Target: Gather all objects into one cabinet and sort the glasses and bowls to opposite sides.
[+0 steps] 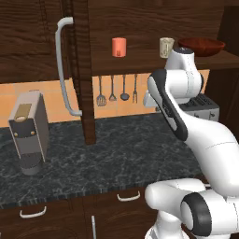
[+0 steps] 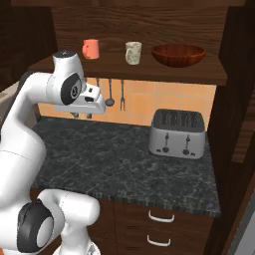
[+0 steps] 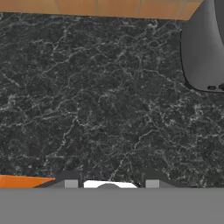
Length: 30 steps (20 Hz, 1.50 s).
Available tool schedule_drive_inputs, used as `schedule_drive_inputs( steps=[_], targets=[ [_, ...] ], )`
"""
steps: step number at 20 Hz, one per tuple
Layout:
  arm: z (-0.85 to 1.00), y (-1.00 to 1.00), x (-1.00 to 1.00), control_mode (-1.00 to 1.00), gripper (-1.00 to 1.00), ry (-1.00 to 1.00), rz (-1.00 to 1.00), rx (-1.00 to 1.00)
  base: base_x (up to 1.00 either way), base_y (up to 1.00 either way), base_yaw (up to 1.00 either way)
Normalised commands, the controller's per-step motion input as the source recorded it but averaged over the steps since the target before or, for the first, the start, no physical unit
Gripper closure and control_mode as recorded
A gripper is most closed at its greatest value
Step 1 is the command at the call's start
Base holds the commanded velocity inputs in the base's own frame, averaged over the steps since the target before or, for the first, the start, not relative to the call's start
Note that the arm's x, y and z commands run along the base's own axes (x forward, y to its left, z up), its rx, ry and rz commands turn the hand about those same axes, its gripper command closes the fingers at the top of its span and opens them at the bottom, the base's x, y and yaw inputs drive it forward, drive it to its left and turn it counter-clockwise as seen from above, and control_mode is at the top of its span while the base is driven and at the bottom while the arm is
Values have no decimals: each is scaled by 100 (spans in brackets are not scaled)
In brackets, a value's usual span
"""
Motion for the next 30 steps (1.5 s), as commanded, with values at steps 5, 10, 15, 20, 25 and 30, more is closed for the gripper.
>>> schedule_drive_inputs(
  steps=[5,10,15,20,25,30],
  targets=[
    [0,0,0,100,-100,0,0,0,-10,0,0],
    [0,0,0,100,-100,0,0,0,-55,0,0],
    [0,0,0,100,-100,0,0,0,-70,3,-1],
    [0,0,0,100,-100,0,0,0,-67,13,-1],
    [0,0,0,100,-100,0,0,0,-61,34,0],
    [0,0,0,100,-100,0,0,0,-60,49,0]
  ],
)
